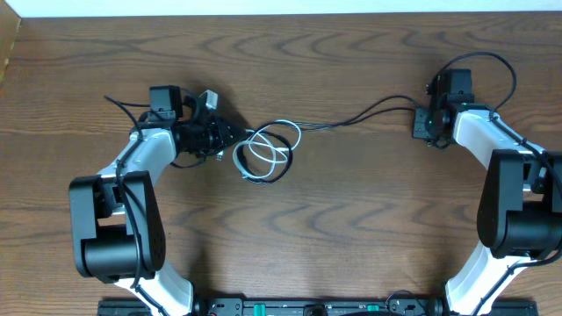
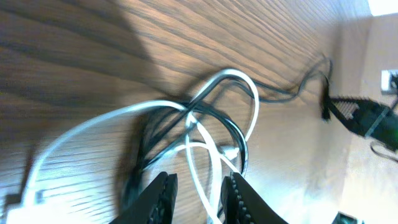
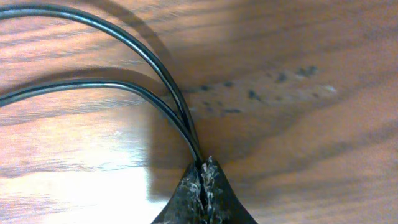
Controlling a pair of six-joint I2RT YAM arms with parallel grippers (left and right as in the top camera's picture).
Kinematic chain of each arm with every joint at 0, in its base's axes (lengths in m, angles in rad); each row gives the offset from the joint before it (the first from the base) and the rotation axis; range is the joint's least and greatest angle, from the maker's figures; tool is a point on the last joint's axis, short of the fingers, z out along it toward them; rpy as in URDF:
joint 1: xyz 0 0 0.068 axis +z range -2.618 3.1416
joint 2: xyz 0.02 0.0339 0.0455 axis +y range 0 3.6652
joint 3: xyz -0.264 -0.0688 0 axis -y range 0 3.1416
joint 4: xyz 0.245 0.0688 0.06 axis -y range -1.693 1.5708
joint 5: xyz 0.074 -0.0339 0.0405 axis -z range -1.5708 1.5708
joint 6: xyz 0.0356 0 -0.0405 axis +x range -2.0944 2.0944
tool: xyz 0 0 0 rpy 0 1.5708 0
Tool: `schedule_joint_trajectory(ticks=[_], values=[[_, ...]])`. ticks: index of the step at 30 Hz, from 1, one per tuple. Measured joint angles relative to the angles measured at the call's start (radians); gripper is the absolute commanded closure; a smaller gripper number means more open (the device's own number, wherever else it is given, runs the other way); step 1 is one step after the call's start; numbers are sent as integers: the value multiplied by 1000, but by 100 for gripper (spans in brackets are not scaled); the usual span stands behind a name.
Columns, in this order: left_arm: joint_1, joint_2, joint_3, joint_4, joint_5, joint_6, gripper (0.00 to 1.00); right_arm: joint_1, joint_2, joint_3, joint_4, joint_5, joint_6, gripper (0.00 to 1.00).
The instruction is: Untangle cables
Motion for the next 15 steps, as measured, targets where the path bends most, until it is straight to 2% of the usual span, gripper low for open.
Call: schedule_joint_trajectory(ticks=[2,8,15], values=[[-12,0,0,1,11,6,67,4,1,-1,8,-18,-6,99],[-36,0,0,10,26,25,51,36,3,-4,27,-58,-15,99],[-38,0,0,18,-11,16,50,135,9,-10,83,-93,-20,99]])
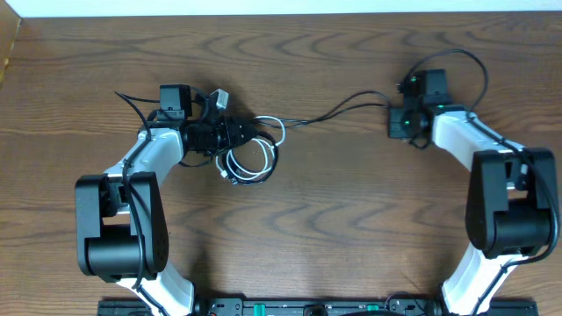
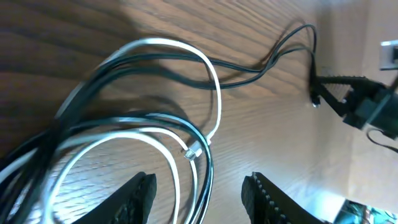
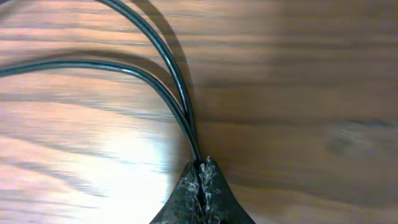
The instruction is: Untangle cables
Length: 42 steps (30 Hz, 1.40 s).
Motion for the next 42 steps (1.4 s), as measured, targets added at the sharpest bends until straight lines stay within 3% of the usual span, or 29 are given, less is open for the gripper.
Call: schedule_joint_trajectory(ticks=[15,32,35,42], values=[[0,0,0,-5,-123,-50,48,208,18,-14,119,-2,-3,99],[0,0,0,-5,-129,-53,44,241,19,-14,126,72,-3,97],[0,0,0,-5,-130,-53,44,242,19,-14,127,74,-3,87],[0,-1,0,-14,-130,-53,44,242,20,-14,128,77,-6,75]])
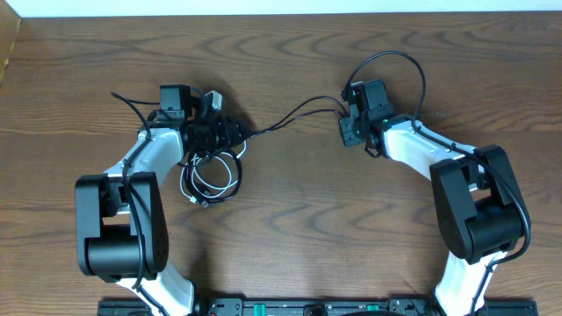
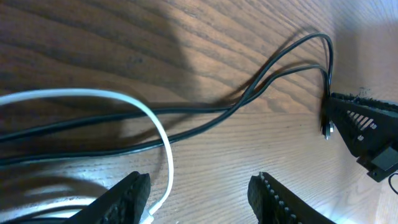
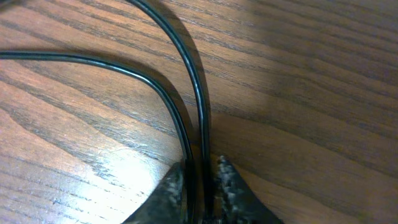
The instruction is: Untangle cables
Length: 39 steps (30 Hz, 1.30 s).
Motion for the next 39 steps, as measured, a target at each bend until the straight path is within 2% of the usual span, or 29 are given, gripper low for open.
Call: schedule_joint_trajectory(ticks=[3,7,10,16,20,28,32,39], values=[[0,-16,-1,-29,-3,4,45,1,0,0,0,4,-5,69],[0,-83,-1,-70,-50,8,57,1,0,0,-1,11,-7,58],[-1,-138,-1,-105,-165,-16,57,1,0,0,0,15,-7,51],[-1,-153,-2,-166,-446,-133,57,1,0,0,3,19,-8,50],[-1,-153,-2,-166,-549,-173,57,1,-3,15,-34,23,-7,48],[-1,-153,-2,-168,-661,-202,56,21,-66,19,-128,3,7,47],[-1,-153,-2,-168,-684,-205,56,47,-108,20,-133,-79,71,47],[-1,-121,-2,-164,-726,-209,56,137,-92,20,-100,-190,262,46]])
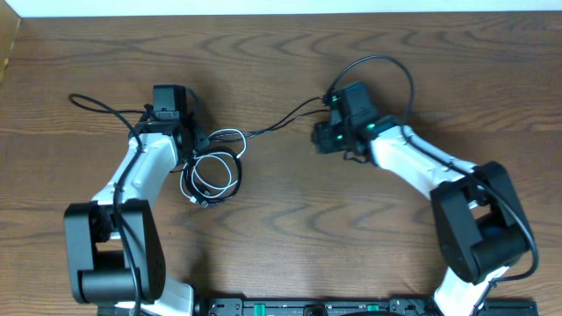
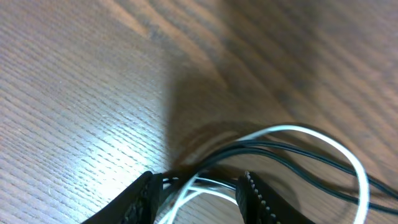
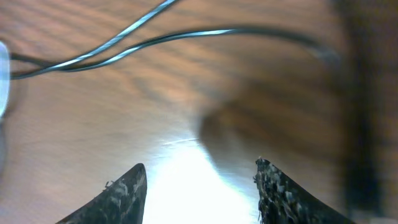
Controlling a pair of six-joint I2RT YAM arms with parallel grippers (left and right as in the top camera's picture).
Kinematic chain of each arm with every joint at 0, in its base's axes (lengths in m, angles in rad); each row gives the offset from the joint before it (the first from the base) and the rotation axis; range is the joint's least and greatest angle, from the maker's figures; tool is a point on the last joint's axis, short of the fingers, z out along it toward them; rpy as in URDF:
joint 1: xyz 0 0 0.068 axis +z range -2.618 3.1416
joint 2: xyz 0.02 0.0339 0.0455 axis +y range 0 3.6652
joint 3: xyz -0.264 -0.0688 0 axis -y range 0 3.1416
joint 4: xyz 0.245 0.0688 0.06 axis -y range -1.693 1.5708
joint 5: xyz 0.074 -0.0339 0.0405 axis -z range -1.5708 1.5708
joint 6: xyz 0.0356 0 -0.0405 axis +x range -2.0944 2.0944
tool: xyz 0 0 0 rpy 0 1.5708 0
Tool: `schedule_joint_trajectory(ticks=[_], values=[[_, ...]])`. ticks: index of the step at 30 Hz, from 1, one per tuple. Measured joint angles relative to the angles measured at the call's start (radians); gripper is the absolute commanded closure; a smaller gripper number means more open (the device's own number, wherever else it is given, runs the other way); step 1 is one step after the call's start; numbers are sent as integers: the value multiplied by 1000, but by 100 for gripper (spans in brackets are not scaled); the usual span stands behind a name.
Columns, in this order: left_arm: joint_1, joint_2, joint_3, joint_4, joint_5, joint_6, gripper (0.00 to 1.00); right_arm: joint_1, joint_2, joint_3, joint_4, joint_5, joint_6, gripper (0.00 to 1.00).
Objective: Untangle cables
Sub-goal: 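Release the black cable and move the right gripper toward the bundle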
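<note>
A white cable point(image 1: 230, 134) and a black cable point(image 1: 281, 120) lie tangled in a coil point(image 1: 211, 175) left of centre. Two black strands run from it up and right to an end near my right gripper point(image 1: 320, 139). My left gripper point(image 1: 195, 140) is at the coil's upper left edge. In the left wrist view it point(image 2: 198, 177) is open, with white cable point(image 2: 311, 134) and black strands passing between its fingers. My right gripper point(image 3: 200, 165) is open over bare wood, and the black cable point(image 3: 186, 34) lies beyond its fingertips.
The wooden table point(image 1: 290, 237) carries only the cables and both arms. The arms' own black leads loop behind the left wrist point(image 1: 97, 107) and the right wrist point(image 1: 395, 70). A white wall edge runs along the back point(image 1: 281, 7).
My right gripper has opened and let go of the black cable, shifting a little left and toward the front. My left gripper has turned and now straddles strands at the coil's edge. The coil stayed put.
First my right gripper was shut on the black cable at the far right, and the coil lay mid-left by my left gripper. The right gripper was then further left each time with the cable, the coil ending lower left. Now both grippers are open.
</note>
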Motion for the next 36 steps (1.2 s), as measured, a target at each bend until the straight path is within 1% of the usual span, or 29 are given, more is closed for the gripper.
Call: schedule_joint_trajectory(ticks=[3,6,7,9,13,17,20,22,23,27,33,36], values=[[0,34,0,8,-8,-8,55,58,28,0,47,-14,42,43],[0,53,0,18,-10,-19,55,124,71,0,113,-21,64,43],[0,55,0,21,-10,-20,46,143,89,0,132,-19,71,43],[0,55,0,28,-3,-23,42,179,107,7,169,0,75,43],[0,55,0,55,61,-22,42,239,140,25,214,68,79,41],[0,55,0,66,127,-18,42,268,165,44,241,141,79,37],[0,55,0,68,146,-13,41,274,171,49,252,177,79,31],[0,55,0,66,145,-10,41,275,172,49,258,192,80,24],[0,55,0,60,132,-10,41,275,174,49,262,197,79,20],[3,55,0,26,37,-14,38,275,175,51,267,213,74,11],[27,55,0,13,-43,-23,36,275,175,52,268,220,72,2],[31,55,0,14,-46,-26,36,275,176,52,274,223,71,1]])
